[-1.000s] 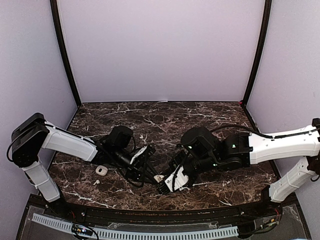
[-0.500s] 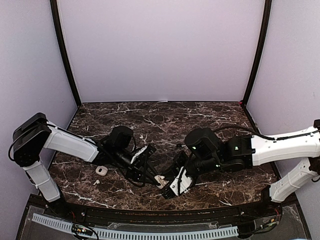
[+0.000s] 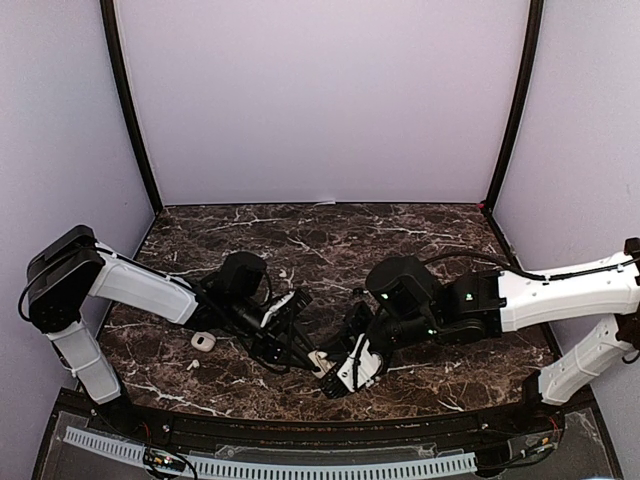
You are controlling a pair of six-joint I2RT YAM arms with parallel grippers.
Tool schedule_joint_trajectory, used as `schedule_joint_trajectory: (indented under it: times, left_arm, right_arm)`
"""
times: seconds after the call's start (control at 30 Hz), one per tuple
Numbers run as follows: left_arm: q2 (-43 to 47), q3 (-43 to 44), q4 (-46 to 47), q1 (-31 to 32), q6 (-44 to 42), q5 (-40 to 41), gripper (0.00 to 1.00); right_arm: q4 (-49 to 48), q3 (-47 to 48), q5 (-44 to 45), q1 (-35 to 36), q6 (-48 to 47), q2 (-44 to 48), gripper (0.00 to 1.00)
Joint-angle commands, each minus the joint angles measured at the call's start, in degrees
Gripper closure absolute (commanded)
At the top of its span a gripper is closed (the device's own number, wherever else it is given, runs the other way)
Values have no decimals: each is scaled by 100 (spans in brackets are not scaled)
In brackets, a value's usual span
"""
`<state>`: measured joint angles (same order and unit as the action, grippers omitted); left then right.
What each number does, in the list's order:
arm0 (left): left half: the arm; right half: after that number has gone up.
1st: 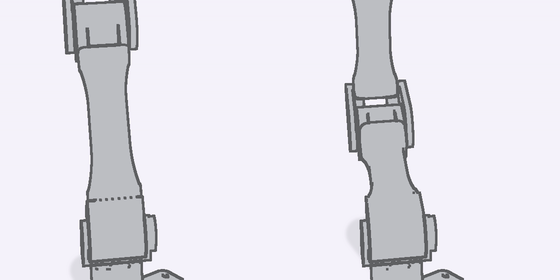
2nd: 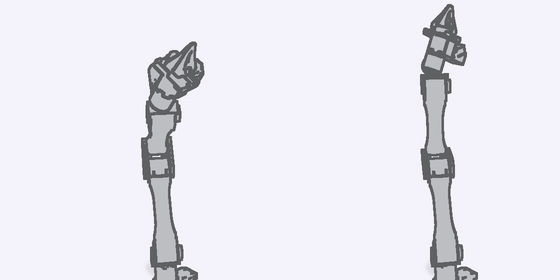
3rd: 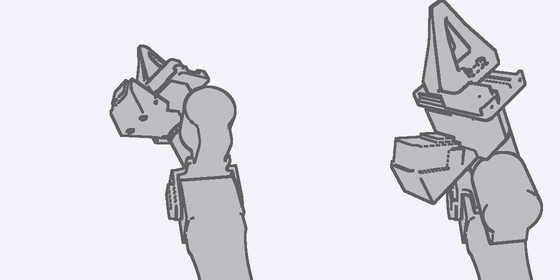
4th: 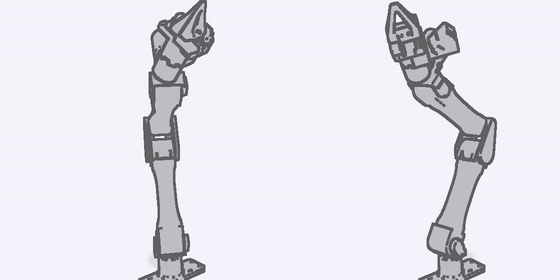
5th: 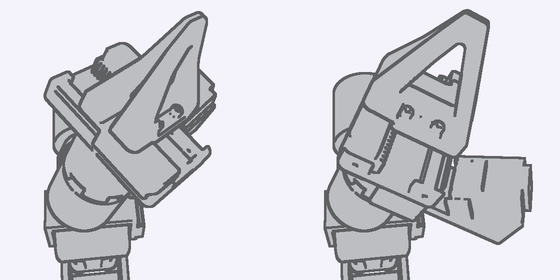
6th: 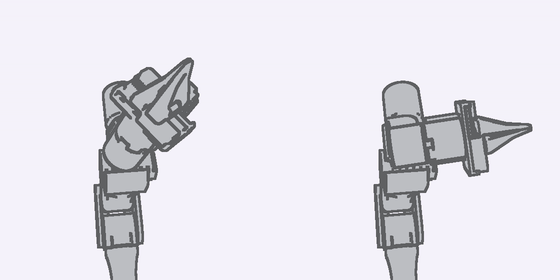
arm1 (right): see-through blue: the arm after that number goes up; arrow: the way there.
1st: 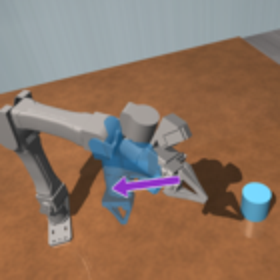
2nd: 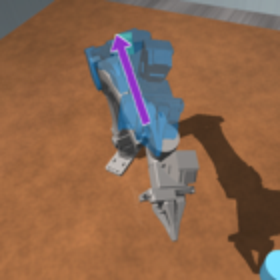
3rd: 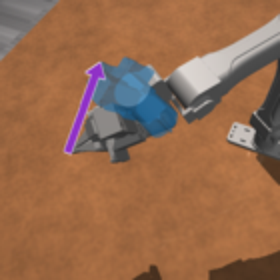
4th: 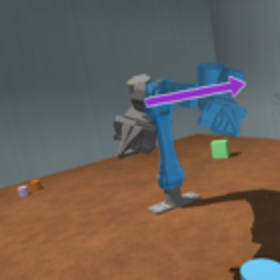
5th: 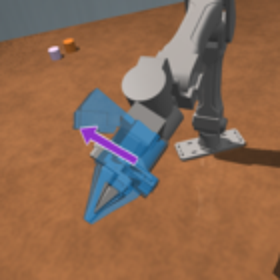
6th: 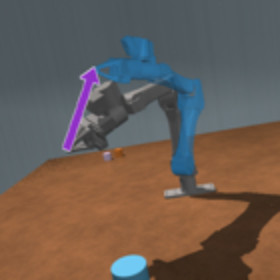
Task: Insert the wireless bluetooth earbuds into the charging case
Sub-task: Insert the left earbud into the left side groove of the charging case, then adjust the left earbud in the left side groove of the charging case.
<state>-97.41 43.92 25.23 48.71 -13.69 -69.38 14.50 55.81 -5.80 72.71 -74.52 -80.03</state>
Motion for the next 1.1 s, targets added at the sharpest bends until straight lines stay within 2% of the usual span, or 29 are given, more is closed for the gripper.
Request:
schedule_joint_trajectory:
  times: [0.0,0.13,0.27,0.33,0.37,0.43,0.47,0.67,0.83,0.93,1.07]
  left_arm:
    - [109,12,429,31,29,-235,100]
    - [138,-48,459,25,7,-249,100]
    - [155,-60,448,25,10,-246,100]
    - [171,-77,447,25,-8,-234,100]
    - [177,-81,447,25,-9,-246,100]
    - [180,-85,440,25,-20,-273,100]
    - [191,-92,439,25,-27,-277,100]
    - [279,-193,532,4,-74,-214,100]
    - [327,-370,1126,-69,217,-233,100]
    - [381,-508,1541,-97,433,-102,100]
    - [462,-669,1864,-107,542,246,100]
  right_arm:
    - [6,111,-113,32,9,-219,83]
    - [145,178,-129,33,18,-232,71]
    - [213,189,-132,33,19,-217,65]
    - [240,186,-140,33,17,-210,59]
    - [254,187,-140,30,17,-207,51]
    - [278,194,-160,24,17,-204,22]
    - [281,193,-179,30,14,-187,15]
    - [205,97,-481,32,88,115,10]
    - [397,114,-686,25,257,230,10]
    - [322,152,-929,-28,747,385,9]
    - [-174,228,-1109,-151,2227,599,5]
